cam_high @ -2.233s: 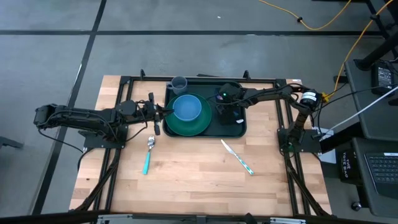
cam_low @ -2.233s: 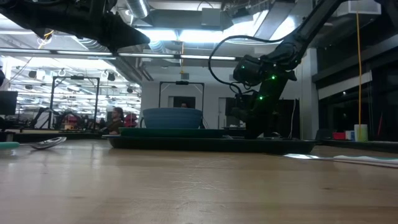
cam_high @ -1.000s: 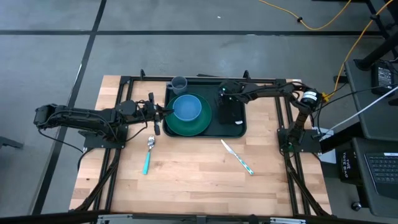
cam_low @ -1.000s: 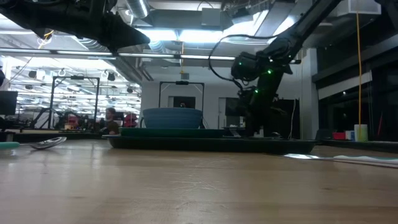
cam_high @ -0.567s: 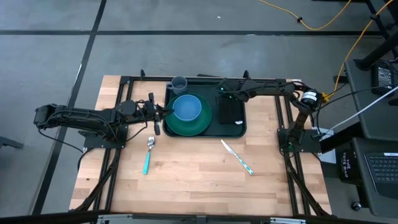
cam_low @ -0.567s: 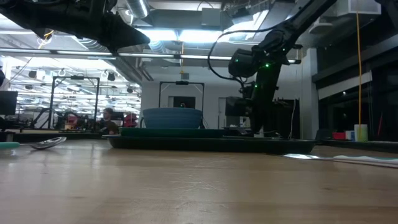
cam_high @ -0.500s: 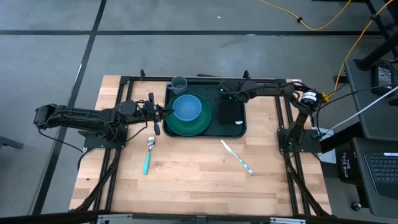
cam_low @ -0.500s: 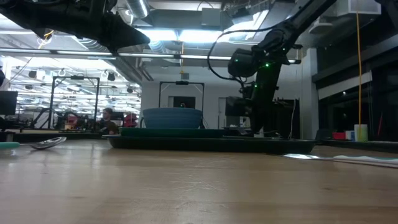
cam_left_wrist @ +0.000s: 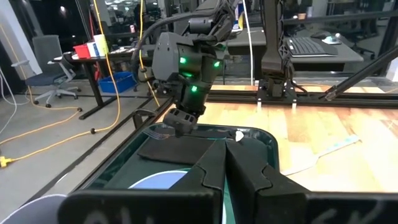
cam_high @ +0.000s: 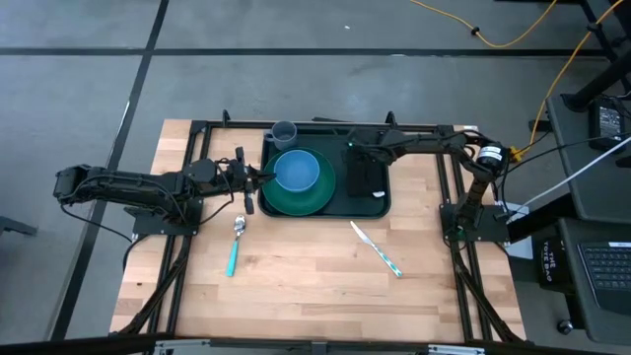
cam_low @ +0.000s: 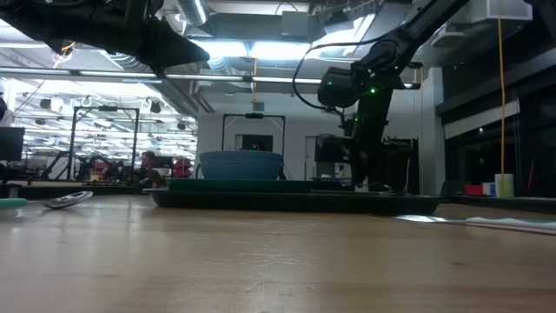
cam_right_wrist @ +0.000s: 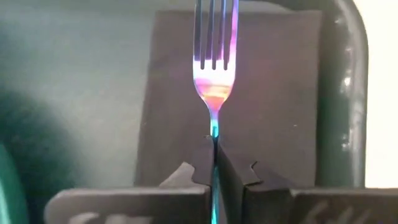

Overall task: Set up tray
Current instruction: Put the blue fork on the black table napkin

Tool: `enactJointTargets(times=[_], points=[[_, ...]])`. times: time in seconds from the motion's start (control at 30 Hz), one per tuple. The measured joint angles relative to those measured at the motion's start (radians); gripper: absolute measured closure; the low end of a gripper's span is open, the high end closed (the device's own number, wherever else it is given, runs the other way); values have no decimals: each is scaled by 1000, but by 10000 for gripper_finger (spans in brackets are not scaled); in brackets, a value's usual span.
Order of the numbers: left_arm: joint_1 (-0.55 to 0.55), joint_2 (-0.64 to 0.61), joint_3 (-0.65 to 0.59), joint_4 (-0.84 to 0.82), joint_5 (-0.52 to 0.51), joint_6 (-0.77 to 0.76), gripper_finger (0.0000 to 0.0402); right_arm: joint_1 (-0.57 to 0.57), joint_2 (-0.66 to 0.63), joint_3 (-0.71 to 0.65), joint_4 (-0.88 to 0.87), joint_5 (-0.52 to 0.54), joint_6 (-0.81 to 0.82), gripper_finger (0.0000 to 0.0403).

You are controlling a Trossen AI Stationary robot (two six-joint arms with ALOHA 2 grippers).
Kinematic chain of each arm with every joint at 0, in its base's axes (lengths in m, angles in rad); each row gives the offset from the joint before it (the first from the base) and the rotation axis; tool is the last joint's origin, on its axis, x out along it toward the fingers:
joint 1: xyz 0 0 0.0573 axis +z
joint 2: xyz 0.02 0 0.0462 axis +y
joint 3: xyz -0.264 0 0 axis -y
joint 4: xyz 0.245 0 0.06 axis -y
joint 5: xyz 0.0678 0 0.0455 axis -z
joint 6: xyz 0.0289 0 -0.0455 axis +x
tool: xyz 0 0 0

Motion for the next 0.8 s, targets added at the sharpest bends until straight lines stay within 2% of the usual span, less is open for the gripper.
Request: enactJointTargets(times=[0.1,0.8], points=[[0,0,0,0,0,-1,394,4,0,0,-5,43,3,391],[0,0,0,0,0,-45,397,9,8,-1,-30,45,26,391]])
